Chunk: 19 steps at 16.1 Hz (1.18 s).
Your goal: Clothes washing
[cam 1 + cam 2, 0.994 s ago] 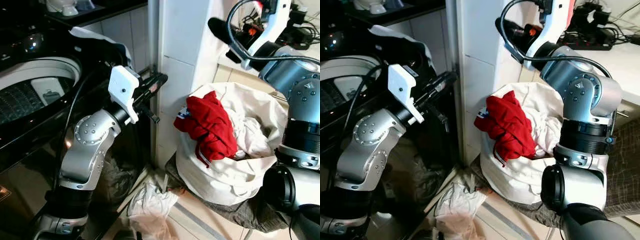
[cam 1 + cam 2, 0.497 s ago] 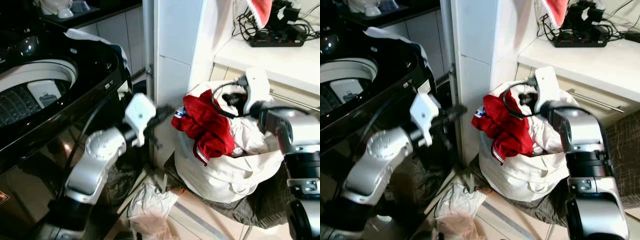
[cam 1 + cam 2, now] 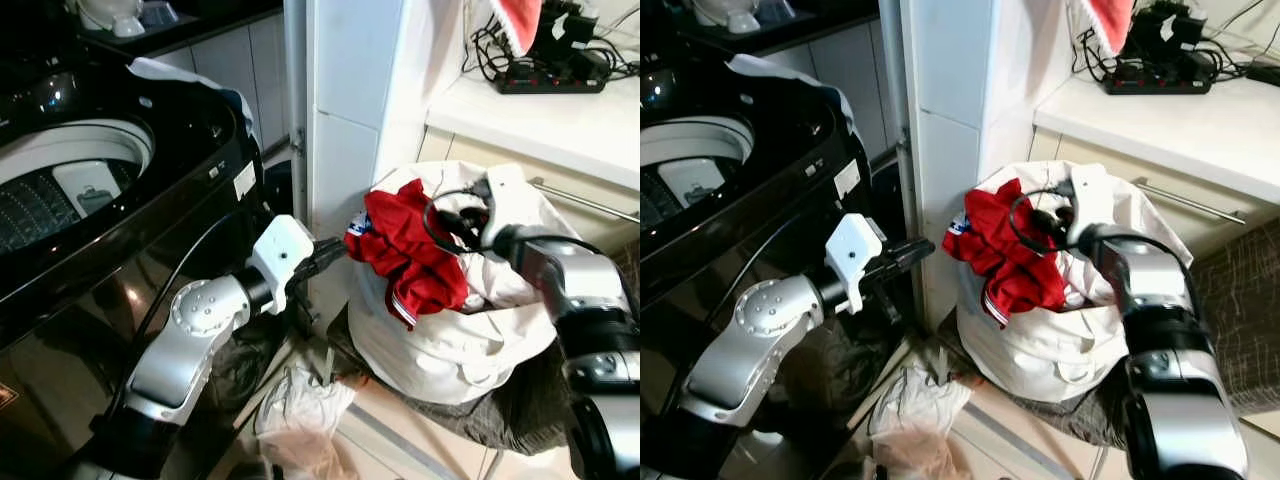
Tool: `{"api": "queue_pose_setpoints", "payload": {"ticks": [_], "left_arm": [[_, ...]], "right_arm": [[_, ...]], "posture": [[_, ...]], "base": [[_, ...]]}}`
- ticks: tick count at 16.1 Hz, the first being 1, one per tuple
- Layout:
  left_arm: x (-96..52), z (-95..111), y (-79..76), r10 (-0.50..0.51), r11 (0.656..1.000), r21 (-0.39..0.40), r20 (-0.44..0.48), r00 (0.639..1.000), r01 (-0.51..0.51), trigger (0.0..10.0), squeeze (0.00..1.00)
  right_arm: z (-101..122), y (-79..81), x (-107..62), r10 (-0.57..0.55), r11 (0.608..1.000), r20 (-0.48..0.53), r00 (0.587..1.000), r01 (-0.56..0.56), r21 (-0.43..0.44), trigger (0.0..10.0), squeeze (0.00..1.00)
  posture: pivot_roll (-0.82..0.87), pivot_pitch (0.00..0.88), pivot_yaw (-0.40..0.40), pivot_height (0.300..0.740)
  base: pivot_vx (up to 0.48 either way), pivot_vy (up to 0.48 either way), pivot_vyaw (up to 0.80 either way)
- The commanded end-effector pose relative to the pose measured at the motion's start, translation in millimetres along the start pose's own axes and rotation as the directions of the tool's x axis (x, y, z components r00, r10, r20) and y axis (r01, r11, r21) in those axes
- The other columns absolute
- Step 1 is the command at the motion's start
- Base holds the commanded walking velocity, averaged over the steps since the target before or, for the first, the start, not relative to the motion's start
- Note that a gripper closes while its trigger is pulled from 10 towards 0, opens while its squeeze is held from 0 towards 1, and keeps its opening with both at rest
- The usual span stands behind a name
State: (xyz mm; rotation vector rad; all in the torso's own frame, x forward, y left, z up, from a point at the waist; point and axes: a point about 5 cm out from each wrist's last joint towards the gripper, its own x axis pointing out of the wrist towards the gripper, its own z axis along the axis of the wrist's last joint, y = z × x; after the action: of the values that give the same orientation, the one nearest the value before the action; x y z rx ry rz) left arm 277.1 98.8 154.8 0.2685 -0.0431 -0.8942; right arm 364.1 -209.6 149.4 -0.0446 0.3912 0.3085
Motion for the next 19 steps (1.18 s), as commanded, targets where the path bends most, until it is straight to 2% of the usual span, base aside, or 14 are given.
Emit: {"api": "queue_pose_setpoints", "payload": {"ticks": [1, 3, 4, 5, 7, 15, 17, 18, 19], "left_arm": [[-2.4, 1, -0.7, -0.001, 1.0, 0.012, -0.005, 1.0, 0.001, 10.0, 0.0], [-2.6, 3, -1.3, 0.007, 1.0, 0.017, -0.002, 1.0, -0.007, 10.0, 0.0], [-3.9, 2, -1.1, 0.006, 0.999, -0.043, -0.001, 1.0, -0.006, 10.0, 0.58], [-4.7, 8, 1.0, 0.017, 0.994, -0.11, 0.036, 0.999, -0.013, 10.0, 1.0], [-6.2, 11, 4.4, 0.032, 0.996, -0.087, 0.048, 0.998, -0.028, 10.0, 1.0], [-9.7, 9, 0.4, -0.013, 0.995, -0.097, 0.013, 1.0, 0.014, 10.0, 1.0], [-10.2, 9, 0.5, -0.016, 0.996, -0.089, 0.009, 1.0, 0.017, 10.0, 1.0], [-10.4, 10, 0.9, -0.019, 0.997, -0.074, 0.003, 1.0, 0.019, 10.0, 1.0], [-11.4, 10, 2.8, -0.003, 0.999, -0.049, -0.011, 1.0, 0.003, 10.0, 1.0]], "right_arm": [[8, 1.7, 3.4, 0.016, 1.0, 0.028, 0.999, -0.016, -0.026, 10.0, 1.0], [7, 1.1, 8.5, 0.023, 0.999, 0.03, 0.999, -0.022, -0.037, 10.0, 1.0], [6, 0.7, 9.6, 0.016, 0.999, 0.027, 1.0, -0.015, -0.043, 10.0, 1.0], [7, 0.8, 11.1, 0.015, 0.999, 0.025, 1.0, -0.014, -0.05, 10.0, 1.0], [8, 1.6, 13.4, 0.026, 0.998, 0.034, 0.999, -0.024, -0.059, 10.0, 1.0], [3, 7.9, 17.7, 0.167, 0.984, 0.027, 0.986, -0.165, -0.073, 10.0, 1.0], [-1, 7.2, 18.9, 0.169, 0.983, 0.007, 0.986, -0.168, -0.073, 10.0, 1.0], [-9, 5.9, 20.1, 0.156, 0.985, -0.043, 0.987, -0.159, -0.061, 10.0, 1.0], [-25, 0.8, 21.4, 0.058, 0.995, -0.137, 0.989, -0.069, -0.076, 10.0, 1.0]], "posture": [[0.04, 0.0, 0.003, 0.74], [0.06, 0.0, -0.006, 0.74], [0.06, 0.0, -0.006, 0.74], [0.06, 0.0, -0.006, 0.74], [0.07, 0.0, -0.012, 0.74], [0.08, 0.0, -0.006, 0.74], [0.09, 0.0, -0.003, 0.74], [0.09, 0.0, -0.003, 0.74], [0.1, 0.0, -0.001, 0.74]], "base": [[0.0, 0.0, 0.0], [0.0, 0.0, 0.0], [0.0, 0.0, 0.0], [0.0, 0.0, 0.0], [0.0, 0.0, 0.0], [0.0, 0.0, 0.0], [0.0, 0.0, 0.0], [0.0, 0.0, 0.0], [0.0, 0.0, 0.0]]}}
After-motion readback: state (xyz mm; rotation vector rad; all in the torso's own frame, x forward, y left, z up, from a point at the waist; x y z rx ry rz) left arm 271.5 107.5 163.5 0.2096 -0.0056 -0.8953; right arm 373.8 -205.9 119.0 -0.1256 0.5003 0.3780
